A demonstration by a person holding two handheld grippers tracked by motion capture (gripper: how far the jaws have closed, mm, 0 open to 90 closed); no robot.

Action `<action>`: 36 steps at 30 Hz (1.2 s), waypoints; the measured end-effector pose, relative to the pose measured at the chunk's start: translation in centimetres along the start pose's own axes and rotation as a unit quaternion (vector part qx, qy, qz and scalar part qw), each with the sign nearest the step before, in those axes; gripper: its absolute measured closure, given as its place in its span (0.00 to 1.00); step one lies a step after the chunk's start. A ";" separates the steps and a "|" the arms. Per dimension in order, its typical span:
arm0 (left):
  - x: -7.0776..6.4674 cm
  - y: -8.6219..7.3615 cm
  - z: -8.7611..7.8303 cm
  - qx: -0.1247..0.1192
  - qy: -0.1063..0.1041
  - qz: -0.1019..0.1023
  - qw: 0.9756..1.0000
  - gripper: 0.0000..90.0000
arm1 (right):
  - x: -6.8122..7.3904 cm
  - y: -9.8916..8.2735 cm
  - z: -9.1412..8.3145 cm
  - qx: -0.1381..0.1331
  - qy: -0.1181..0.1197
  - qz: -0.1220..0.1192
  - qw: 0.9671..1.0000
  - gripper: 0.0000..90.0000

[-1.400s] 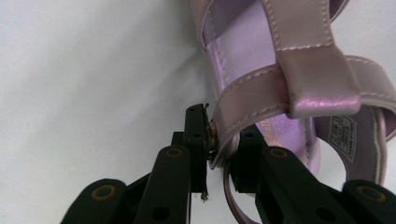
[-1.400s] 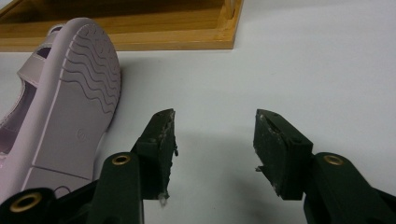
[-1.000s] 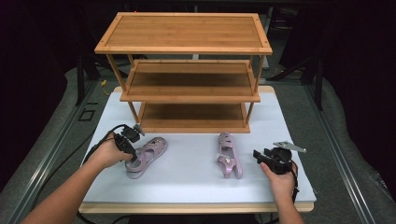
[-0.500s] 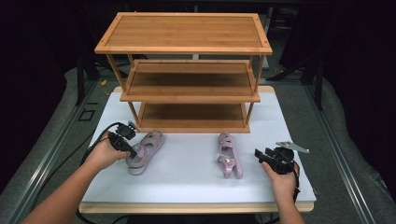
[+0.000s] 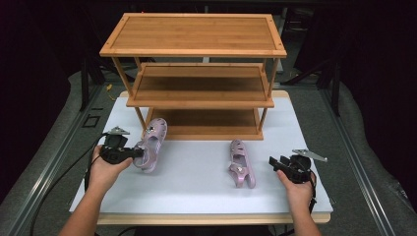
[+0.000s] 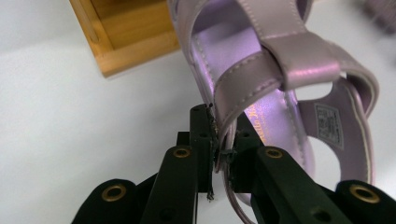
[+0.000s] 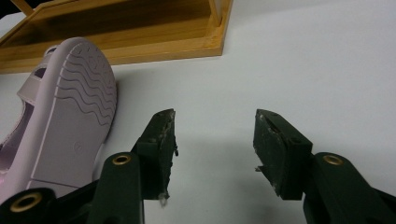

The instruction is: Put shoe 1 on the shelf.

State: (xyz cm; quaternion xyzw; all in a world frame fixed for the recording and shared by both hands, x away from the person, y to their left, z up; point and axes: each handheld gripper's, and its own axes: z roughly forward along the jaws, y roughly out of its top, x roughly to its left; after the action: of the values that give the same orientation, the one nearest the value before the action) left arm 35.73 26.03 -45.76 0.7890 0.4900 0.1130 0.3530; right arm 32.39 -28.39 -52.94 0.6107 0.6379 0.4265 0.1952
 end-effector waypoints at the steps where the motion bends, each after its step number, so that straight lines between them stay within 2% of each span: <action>1: 0.0 0.0 -0.2 -0.008 0.002 -0.004 1.000 0.92 | 0.0 0.0 0.0 0.001 -0.006 0.003 1.000 0.54; 4: 0.0 0.1 -0.9 -0.042 0.002 -0.014 0.999 0.92 | -0.2 -0.1 -0.1 0.002 0.004 0.010 1.000 0.54; 6: -0.2 0.1 -1.4 -0.068 0.003 -0.019 0.997 0.92 | -0.4 0.0 -0.1 0.002 0.005 0.014 1.000 0.54; 7: -0.5 0.1 -1.7 -0.085 0.006 -0.022 0.996 0.92 | -0.4 -0.1 0.1 -0.006 0.003 0.017 1.000 0.54; 10: -1.2 -0.3 -2.0 -0.117 0.039 -0.017 0.992 0.92 | -0.5 -0.1 0.1 -0.008 0.005 0.021 1.000 0.54; 11: -1.3 -0.6 -2.1 -0.128 0.046 -0.014 0.991 0.92 | -0.6 0.0 0.0 0.000 0.007 0.021 1.000 0.54; 15: -1.6 -1.3 -2.8 -0.145 0.027 -0.024 0.989 0.92 | -0.6 -0.1 0.0 -0.009 0.005 0.022 1.000 0.54; 16: -1.8 -1.4 -3.1 -0.153 0.030 -0.024 0.987 0.92 | -0.5 -0.1 0.0 -0.008 0.003 0.022 1.000 0.54; 17: -2.0 -1.5 -3.4 -0.154 0.033 -0.021 0.987 0.92 | -0.6 -0.1 0.0 -0.001 0.005 0.021 1.000 0.54; 19: -2.3 -1.6 -4.0 -0.174 0.037 -0.018 0.984 0.92 | -0.5 0.0 0.0 0.001 0.006 0.020 1.000 0.54; 20: -2.5 -1.6 -4.3 -0.184 0.034 -0.020 0.982 0.92 | -0.4 -0.1 0.1 -0.008 0.003 0.020 1.000 0.54; 25: -3.3 -1.2 -5.3 -0.245 0.036 -0.020 0.969 0.92 | -0.4 -0.1 0.0 -0.002 0.006 0.019 1.000 0.54; 27: -3.5 -1.1 -5.5 -0.269 0.039 -0.016 0.962 0.92 | -0.4 -0.1 0.1 -0.008 0.006 0.019 1.000 0.54; 28: -3.5 -1.0 -5.5 -0.273 0.037 -0.018 0.961 0.92 | -0.5 -0.1 0.1 -0.008 0.005 0.021 1.000 0.54; 29: -3.5 -0.9 -5.6 -0.282 0.038 -0.021 0.958 0.92 | -0.5 -0.1 0.1 -0.009 0.004 0.022 1.000 0.54; 30: -3.6 -0.8 -5.6 -0.286 0.041 -0.023 0.957 0.92 | -0.5 -0.1 0.0 -0.009 0.004 0.022 1.000 0.54; 32: -3.7 -0.5 -5.7 -0.292 0.040 -0.023 0.955 0.92 | -0.6 -0.1 0.0 -0.004 0.005 0.024 1.000 0.54; 33: -3.7 -0.3 -5.7 -0.289 0.037 -0.023 0.956 0.92 | -0.6 -0.1 0.0 -0.004 0.005 0.023 1.000 0.54; 34: -3.7 -0.1 -5.6 -0.291 0.028 -0.024 0.956 0.92 | -0.6 -0.1 0.1 -0.004 0.006 0.023 1.000 0.54; 36: -3.7 0.4 -5.6 -0.288 0.018 -0.023 0.957 0.92 | -0.6 -0.1 0.0 -0.005 0.007 0.024 1.000 0.54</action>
State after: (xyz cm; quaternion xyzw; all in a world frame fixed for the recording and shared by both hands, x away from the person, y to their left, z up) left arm 31.20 25.26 -40.79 0.6401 0.4615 0.2555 0.5586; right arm 32.48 -28.96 -53.16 0.6219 0.6225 0.4382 0.1836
